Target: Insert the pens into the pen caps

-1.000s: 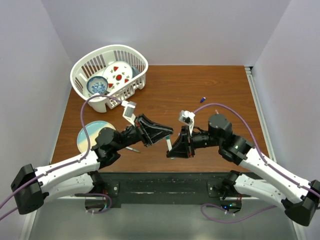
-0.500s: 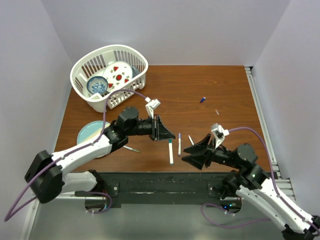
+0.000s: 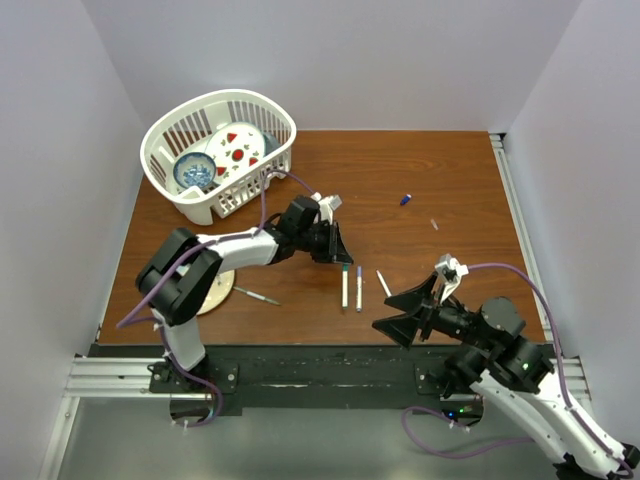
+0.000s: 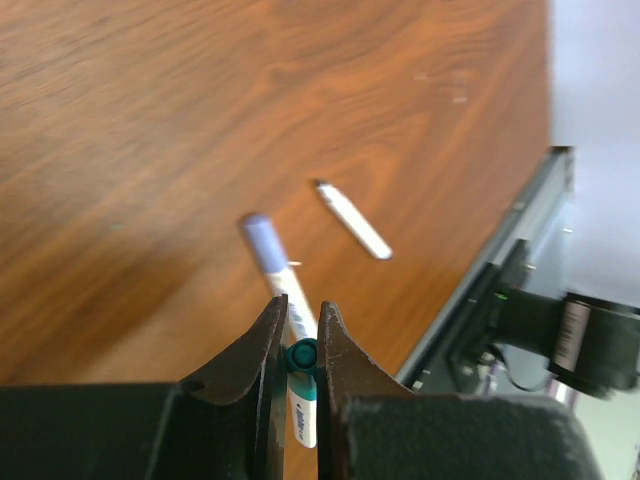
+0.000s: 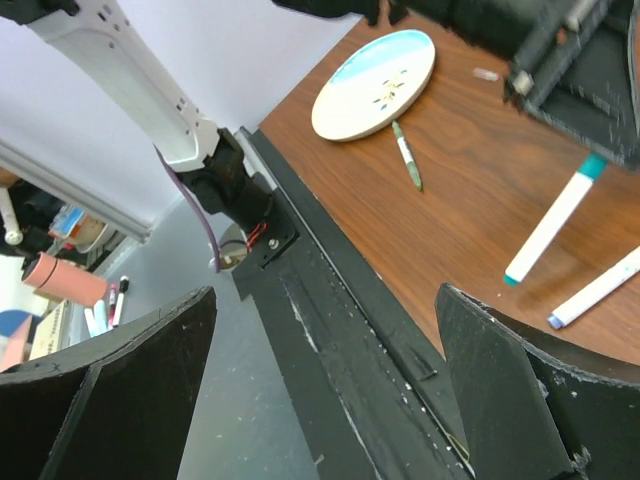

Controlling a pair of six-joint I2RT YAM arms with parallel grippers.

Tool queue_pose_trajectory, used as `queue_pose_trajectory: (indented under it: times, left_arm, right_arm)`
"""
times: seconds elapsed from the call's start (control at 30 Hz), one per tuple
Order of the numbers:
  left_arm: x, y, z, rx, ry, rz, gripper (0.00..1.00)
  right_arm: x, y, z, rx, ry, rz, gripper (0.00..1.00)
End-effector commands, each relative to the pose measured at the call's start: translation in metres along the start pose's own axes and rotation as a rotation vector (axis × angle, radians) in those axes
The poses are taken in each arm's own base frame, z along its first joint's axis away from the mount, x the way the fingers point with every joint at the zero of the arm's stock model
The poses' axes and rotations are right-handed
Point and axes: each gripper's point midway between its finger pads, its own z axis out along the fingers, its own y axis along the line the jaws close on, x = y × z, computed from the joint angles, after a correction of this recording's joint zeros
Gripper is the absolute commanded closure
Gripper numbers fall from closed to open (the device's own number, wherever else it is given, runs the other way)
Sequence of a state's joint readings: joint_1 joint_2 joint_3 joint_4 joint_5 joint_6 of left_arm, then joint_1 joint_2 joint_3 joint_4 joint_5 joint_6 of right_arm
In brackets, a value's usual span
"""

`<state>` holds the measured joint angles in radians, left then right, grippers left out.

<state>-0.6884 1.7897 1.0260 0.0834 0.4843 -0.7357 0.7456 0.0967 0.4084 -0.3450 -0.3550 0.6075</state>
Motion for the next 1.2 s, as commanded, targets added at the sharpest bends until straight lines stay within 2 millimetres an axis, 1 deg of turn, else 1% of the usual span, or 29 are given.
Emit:
queue_pose_trajectory:
  times: [0.0,0.07,0.13,0.2,0.23,0.27,0.3,0.37,0.4,0.47,0.53,0.57,0.6,0.63,0.7,0.73,0.77,0.8,0.83,0.87,0.9,0.93,0.97,1.0,1.03,1.07,1.1,1.13,1.17]
  left_arm:
    - [-0.009,0.015,0.011,-0.066,-0.011,0.026,1.0]
    - [-0.002,0.031,0.014,-0.113,-0.003,0.002,1.0]
    - [0.0,0.038,0.017,-0.138,-0.004,0.001,1.0]
    - [0.002,0.042,0.018,-0.149,0.002,-0.001,1.0]
    - [0.004,0.045,0.019,-0.154,0.007,-0.008,0.98]
    - [0.003,0.045,0.02,-0.155,0.008,-0.008,0.94]
    - [0.005,0.047,0.021,-0.16,0.014,-0.01,0.84]
    - [0.005,0.046,0.022,-0.157,0.018,-0.01,0.78]
    - [0.006,0.046,0.021,-0.159,0.025,-0.013,0.72]
    - [0.003,0.045,0.02,-0.164,0.019,-0.01,0.67]
    - [0.003,0.048,0.016,-0.195,0.023,-0.016,0.62]
    - [0.0,0.046,0.015,-0.199,0.019,-0.011,0.57]
    - [-0.003,0.046,0.013,-0.208,0.011,-0.011,0.5]
    - [-0.006,0.047,0.009,-0.223,0.009,-0.007,0.37]
    - [-0.015,0.038,0.001,-0.221,-0.012,0.002,0.34]
    - [-0.02,0.038,-0.004,-0.232,-0.028,0.008,0.34]
    - [-0.027,0.033,-0.009,-0.233,-0.046,0.018,0.34]
    - [-0.032,0.026,-0.021,-0.242,-0.062,0.029,0.33]
    - [-0.041,0.027,-0.029,-0.276,-0.096,0.044,0.32]
    - [-0.05,0.022,-0.039,-0.29,-0.128,0.058,0.32]
    - [-0.057,0.012,-0.057,-0.304,-0.165,0.073,0.31]
    - [-0.067,0.012,-0.07,-0.351,-0.216,0.097,0.31]
    - [-0.074,0.008,-0.083,-0.373,-0.257,0.11,0.31]
    - [-0.083,-0.007,-0.11,-0.381,-0.326,0.125,0.3]
    - [-0.094,-0.003,-0.129,-0.44,-0.403,0.134,0.28]
    - [-0.1,-0.008,-0.146,-0.457,-0.46,0.142,0.25]
    - [-0.108,-0.026,-0.175,-0.44,-0.547,0.15,0.18]
    - [-0.113,-0.026,-0.193,-0.455,-0.607,0.142,0.07]
    - [-0.109,-0.021,-0.204,-0.467,-0.632,0.133,0.0]
  right_arm:
    - [-0.02,0.01,-0.005,0.004,-0.044,-0.029,0.05]
    - [-0.023,0.016,-0.006,-0.019,-0.051,-0.03,0.05]
    - [-0.026,0.019,-0.006,-0.028,-0.061,-0.027,0.05]
    - [-0.029,0.02,-0.007,-0.031,-0.07,-0.032,0.05]
    - [-0.029,0.02,-0.007,-0.028,-0.069,-0.036,0.05]
    - [-0.03,0.019,-0.007,-0.022,-0.071,-0.036,0.05]
    - [-0.03,0.017,-0.006,-0.014,-0.071,-0.039,0.05]
    - [-0.028,0.015,-0.006,-0.001,-0.062,-0.034,0.06]
    - [-0.029,0.015,-0.006,0.001,-0.062,-0.03,0.06]
    - [-0.027,0.013,-0.006,0.019,-0.046,-0.011,0.07]
    - [-0.029,0.013,-0.006,0.033,-0.04,0.001,0.07]
    - [-0.03,0.014,-0.007,0.034,-0.043,0.004,0.07]
    - [-0.032,0.014,-0.008,0.038,-0.048,0.008,0.07]
    - [-0.033,0.014,-0.008,0.039,-0.054,0.011,0.08]
    - [-0.033,0.013,-0.007,0.043,-0.057,0.022,0.08]
    - [-0.033,0.011,-0.007,0.05,-0.061,0.024,0.08]
    - [-0.031,0.008,-0.005,0.061,-0.056,0.034,0.08]
    - [-0.031,0.007,-0.005,0.068,-0.056,0.044,0.08]
    - [-0.031,0.003,-0.004,0.091,-0.061,0.052,0.08]
    - [-0.029,-0.002,-0.002,0.116,-0.053,0.066,0.08]
    - [-0.028,-0.006,-0.002,0.135,-0.049,0.075,0.08]
    - [-0.025,-0.009,-0.001,0.152,-0.036,0.081,0.08]
    - [-0.025,-0.012,-0.001,0.165,-0.034,0.082,0.09]
    - [-0.024,-0.014,0.001,0.174,-0.026,0.083,0.09]
    - [-0.024,-0.014,0.001,0.177,-0.024,0.084,0.09]
    - [-0.023,-0.016,0.002,0.182,-0.024,0.083,0.09]
    - [-0.023,-0.017,0.002,0.182,-0.024,0.085,0.09]
    - [-0.024,-0.015,0.003,0.175,-0.03,0.087,0.09]
    - [-0.023,-0.016,0.004,0.174,-0.026,0.09,0.1]
